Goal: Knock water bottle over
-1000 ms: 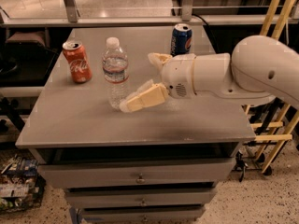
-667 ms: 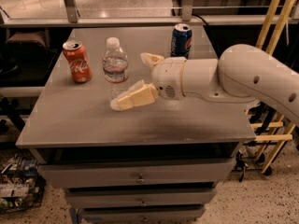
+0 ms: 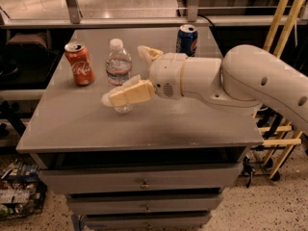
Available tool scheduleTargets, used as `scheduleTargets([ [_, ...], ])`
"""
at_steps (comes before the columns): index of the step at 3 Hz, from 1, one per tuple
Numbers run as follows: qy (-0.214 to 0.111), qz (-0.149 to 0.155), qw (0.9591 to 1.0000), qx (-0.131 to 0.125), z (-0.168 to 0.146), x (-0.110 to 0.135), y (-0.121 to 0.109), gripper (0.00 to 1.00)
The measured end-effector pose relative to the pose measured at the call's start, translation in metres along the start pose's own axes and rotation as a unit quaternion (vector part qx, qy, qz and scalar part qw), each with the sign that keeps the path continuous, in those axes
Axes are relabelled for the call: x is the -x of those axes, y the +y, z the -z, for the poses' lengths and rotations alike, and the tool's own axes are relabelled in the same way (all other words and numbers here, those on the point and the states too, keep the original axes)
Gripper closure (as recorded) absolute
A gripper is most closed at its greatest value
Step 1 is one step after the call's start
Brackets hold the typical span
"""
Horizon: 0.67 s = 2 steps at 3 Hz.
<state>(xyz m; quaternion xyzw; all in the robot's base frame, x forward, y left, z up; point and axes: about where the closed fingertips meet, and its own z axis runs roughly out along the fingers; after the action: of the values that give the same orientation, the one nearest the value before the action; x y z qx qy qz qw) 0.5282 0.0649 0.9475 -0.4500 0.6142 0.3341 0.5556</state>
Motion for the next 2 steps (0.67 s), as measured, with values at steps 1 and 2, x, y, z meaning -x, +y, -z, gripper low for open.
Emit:
scheduleTargets([
  [1,-0.009,-0.005,0.9999,0.012,0.002,0.014,0.011,0.0],
  [2,-0.019,-0.021,0.9987,0.042,-0.021,0.008,0.024,0.26],
])
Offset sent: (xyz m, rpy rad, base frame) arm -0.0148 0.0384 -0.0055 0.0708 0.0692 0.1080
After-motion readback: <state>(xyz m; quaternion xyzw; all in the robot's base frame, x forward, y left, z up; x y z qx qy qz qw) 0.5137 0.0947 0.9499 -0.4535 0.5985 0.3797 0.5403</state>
